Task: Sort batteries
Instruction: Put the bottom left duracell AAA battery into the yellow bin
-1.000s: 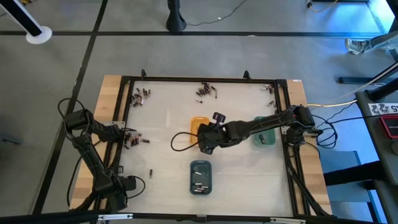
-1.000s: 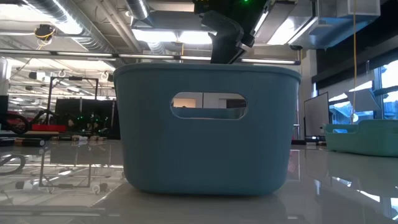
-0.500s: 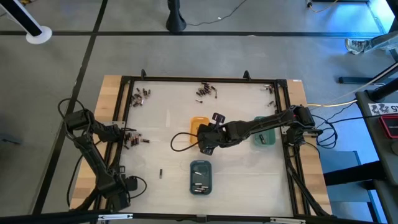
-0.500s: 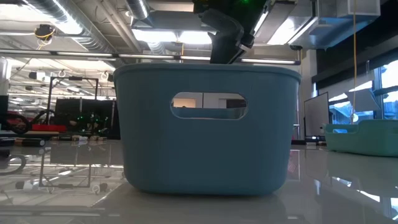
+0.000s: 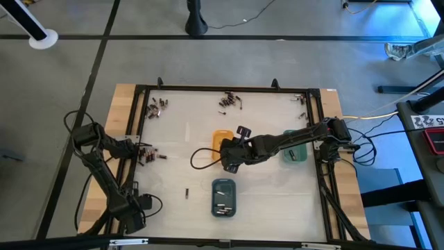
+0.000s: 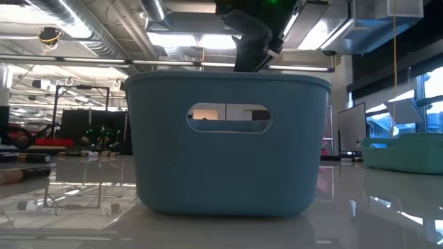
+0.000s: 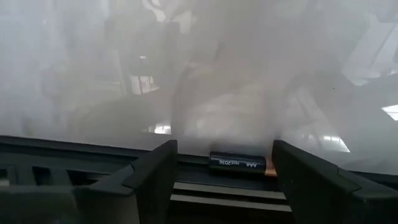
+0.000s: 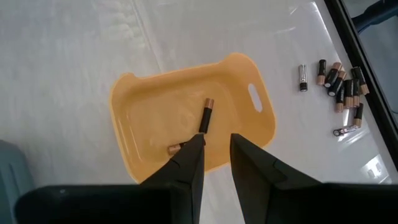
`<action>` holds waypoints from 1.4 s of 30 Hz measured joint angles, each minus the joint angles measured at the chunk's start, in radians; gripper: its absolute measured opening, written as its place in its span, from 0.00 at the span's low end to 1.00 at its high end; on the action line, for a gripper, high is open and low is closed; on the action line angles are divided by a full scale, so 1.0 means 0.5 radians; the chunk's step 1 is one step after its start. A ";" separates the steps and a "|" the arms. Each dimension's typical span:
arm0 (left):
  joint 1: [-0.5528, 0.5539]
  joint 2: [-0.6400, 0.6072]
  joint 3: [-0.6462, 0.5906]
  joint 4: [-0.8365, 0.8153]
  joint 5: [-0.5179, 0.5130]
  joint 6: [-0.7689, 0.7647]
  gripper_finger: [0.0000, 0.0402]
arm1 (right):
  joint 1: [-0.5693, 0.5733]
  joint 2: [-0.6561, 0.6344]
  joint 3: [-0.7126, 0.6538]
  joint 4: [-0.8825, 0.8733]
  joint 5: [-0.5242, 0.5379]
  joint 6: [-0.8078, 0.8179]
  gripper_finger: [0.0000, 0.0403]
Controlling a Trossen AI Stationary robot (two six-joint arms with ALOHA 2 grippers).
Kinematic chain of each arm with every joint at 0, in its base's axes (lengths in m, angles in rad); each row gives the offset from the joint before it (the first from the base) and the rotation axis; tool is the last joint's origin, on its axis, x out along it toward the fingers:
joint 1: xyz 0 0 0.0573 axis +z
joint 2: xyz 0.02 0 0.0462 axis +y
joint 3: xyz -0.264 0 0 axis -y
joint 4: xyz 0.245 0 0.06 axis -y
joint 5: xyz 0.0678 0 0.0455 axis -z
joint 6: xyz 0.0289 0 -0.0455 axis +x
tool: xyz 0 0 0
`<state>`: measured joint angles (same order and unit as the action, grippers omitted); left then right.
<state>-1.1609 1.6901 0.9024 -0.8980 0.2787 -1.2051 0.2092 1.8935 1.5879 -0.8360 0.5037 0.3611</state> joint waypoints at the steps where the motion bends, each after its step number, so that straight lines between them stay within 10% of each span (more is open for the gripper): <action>1: -0.002 0.000 0.000 0.005 0.016 0.004 0.63 | 0.000 0.000 0.000 -0.001 0.000 0.000 0.20; 42: 0.318 -0.004 0.002 0.167 0.224 0.226 0.63 | 0.000 0.000 0.000 0.008 -0.037 -0.008 0.20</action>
<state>-1.0019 1.6882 0.9035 -0.8143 0.3908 -1.0921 0.2092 1.8935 1.5879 -0.8318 0.4850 0.3572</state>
